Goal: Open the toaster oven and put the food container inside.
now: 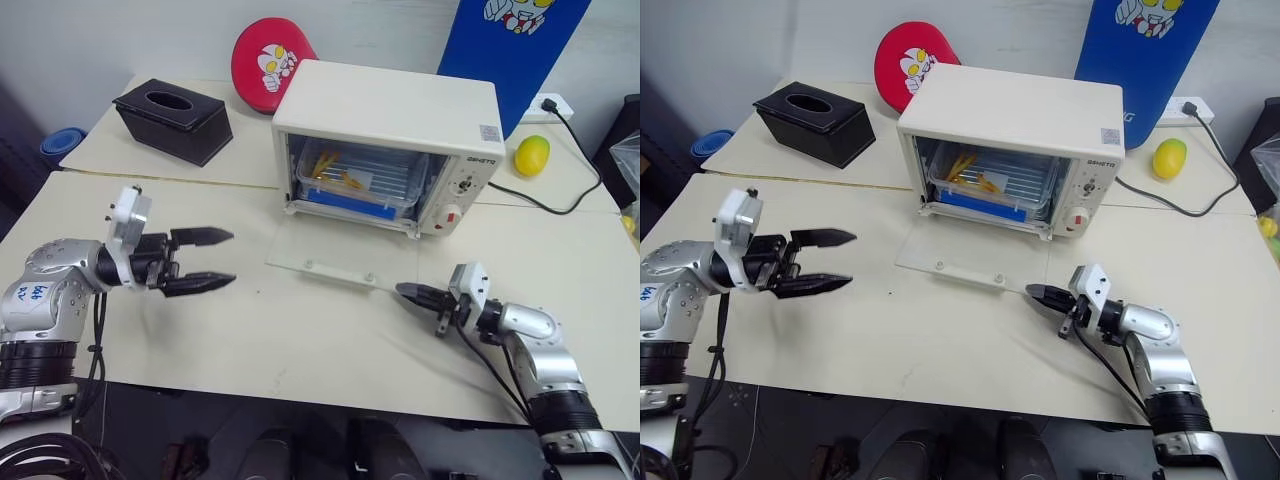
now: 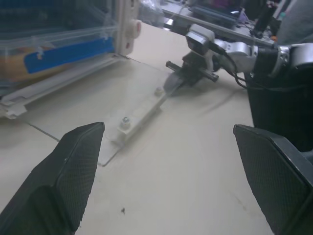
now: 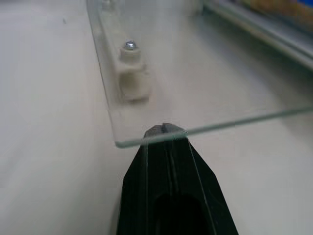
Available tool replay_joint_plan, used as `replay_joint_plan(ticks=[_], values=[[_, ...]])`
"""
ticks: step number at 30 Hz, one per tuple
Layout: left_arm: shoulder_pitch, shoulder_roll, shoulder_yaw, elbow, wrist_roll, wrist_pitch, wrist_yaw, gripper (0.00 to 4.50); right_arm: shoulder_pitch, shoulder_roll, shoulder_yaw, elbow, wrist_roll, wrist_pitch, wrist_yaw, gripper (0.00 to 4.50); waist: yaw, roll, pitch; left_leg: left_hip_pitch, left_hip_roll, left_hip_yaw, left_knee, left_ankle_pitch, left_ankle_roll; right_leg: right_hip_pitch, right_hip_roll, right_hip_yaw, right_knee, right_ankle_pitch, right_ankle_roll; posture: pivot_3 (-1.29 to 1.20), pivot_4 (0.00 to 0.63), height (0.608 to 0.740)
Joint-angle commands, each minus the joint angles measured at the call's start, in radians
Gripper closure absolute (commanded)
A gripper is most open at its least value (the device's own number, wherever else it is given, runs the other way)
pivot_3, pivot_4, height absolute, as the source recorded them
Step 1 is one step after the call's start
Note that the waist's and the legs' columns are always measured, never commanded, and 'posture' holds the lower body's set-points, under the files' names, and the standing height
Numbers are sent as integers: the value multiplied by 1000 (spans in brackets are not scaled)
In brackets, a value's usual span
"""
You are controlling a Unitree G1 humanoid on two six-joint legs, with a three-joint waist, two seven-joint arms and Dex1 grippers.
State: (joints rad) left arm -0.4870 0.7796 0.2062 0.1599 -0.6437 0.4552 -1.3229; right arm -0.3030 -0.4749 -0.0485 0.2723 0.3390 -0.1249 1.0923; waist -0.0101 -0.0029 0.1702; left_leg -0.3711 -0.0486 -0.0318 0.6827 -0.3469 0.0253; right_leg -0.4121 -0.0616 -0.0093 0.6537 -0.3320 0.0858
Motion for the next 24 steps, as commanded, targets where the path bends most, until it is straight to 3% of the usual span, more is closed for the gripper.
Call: replay_joint_plan(ticks=[1, 7, 9, 11, 17, 24], values=[[5, -8, 67, -48, -23, -17, 59, 27, -32, 36, -71, -98, 95, 27, -72, 4500, -3, 0, 0, 0, 0, 0, 0, 0, 0, 0, 0, 0, 0, 0, 0, 0, 150, 740], [82, -8, 74, -56, 75, -147, 118, 27, -106, 37, -186, -288, 302, 210, -185, 4500, 0, 0, 0, 0, 0, 0, 0, 0, 0, 0, 0, 0, 0, 0, 0, 0, 150, 740], [132, 10, 60, -52, 99, -170, 89, 27, -101, -5, -189, -330, 311, 250, -166, 4500, 0, 1, 0, 0, 0, 0, 0, 0, 0, 0, 0, 0, 0, 0, 0, 0, 150, 740], [174, 15, 50, -46, 148, -244, 88, 0, -54, -70, -170, -372, 277, 248, -102, 4146, 4, 1, 0, 0, 0, 0, -1, 0, 0, 0, 0, 0, 0, 0, 0, 0, 150, 740], [282, 17, 80, -27, 211, -386, 98, 0, 188, -215, -156, -458, 196, 131, 90, 2274, 18, 0, 0, -1, 0, -2, -1, -1, 2, 2, -1, 0, -5, 0, 0, 0, 150, 740], [391, 4, 121, -42, 227, -434, 165, 0, 364, -188, -185, -489, 168, 47, 60, 154, 7, 0, 0, 1, 0, -1, -2, -2, 2, 3, 0, 1, -8, 0, 0, 0, 150, 740]])
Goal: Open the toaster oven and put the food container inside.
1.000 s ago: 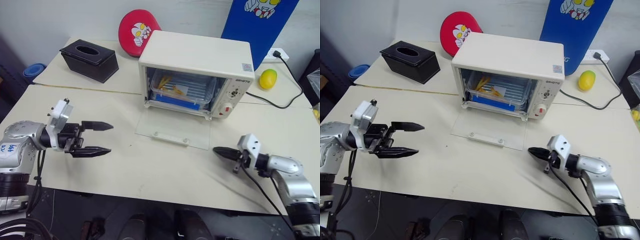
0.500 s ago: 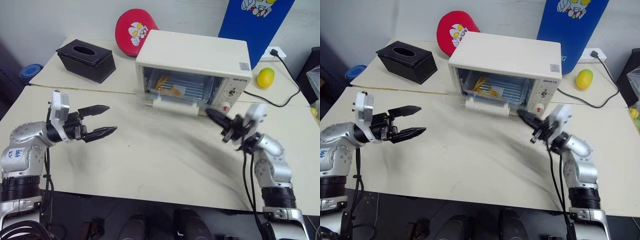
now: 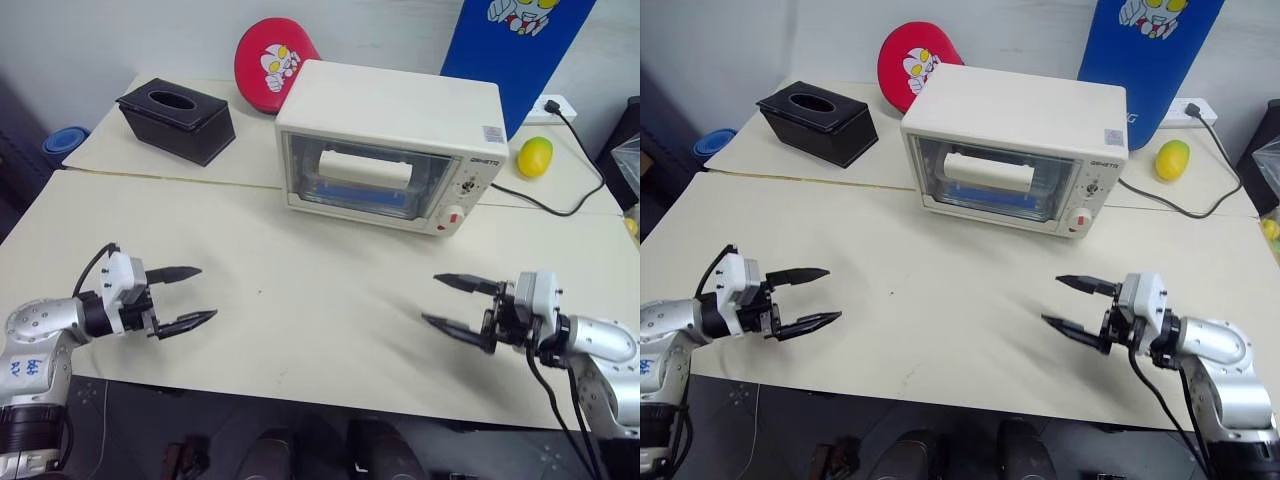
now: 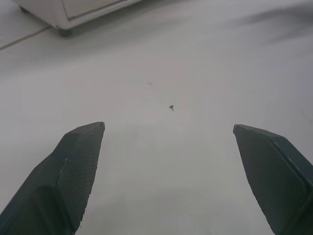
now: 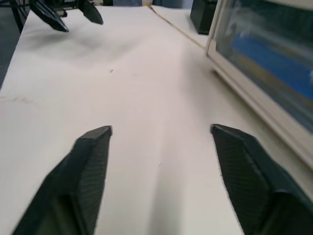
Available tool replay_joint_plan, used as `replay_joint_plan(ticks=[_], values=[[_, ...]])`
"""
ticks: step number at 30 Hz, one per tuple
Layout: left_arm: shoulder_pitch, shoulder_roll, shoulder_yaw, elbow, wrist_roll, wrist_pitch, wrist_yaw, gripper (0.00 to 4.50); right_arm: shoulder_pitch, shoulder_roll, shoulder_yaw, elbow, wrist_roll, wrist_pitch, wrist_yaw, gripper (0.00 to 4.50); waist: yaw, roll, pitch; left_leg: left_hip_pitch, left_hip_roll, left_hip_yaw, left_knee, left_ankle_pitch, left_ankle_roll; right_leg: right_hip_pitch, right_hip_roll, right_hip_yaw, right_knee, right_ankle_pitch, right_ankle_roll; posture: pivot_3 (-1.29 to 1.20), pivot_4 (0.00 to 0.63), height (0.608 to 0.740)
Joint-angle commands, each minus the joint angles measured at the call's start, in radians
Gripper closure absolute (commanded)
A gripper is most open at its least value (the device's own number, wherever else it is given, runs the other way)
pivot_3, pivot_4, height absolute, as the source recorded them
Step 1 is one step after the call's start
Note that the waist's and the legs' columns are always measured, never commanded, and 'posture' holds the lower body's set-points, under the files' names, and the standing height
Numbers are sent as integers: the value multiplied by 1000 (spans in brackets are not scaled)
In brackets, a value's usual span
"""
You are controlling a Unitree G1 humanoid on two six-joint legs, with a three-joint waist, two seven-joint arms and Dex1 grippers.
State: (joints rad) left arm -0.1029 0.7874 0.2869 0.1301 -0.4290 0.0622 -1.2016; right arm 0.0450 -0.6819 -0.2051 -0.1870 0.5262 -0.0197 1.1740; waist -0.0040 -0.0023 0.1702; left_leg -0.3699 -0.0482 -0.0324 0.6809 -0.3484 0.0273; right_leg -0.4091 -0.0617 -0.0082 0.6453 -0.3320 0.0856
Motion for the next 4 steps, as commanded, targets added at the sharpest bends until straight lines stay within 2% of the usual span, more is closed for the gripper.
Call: replay_joint_plan(ticks=[1, 4], values=[[6, -11, 43, -8, 9, -46, 59, 0, 22, 34, -35, -29, -23, -67, -51, 69, 1, 0, 0, 0, 0, 0, 0, 0, 0, 0, 0, 0, 0, 0, 0, 0, 150, 740], [8, -9, 38, -12, 13, -42, 85, 0, 25, 55, -41, -29, -32, -82, -91, 69, 3, 0, 0, 0, 0, 0, 1, 0, 0, 1, 0, 0, 0, 0, 0, 0, 150, 740]])
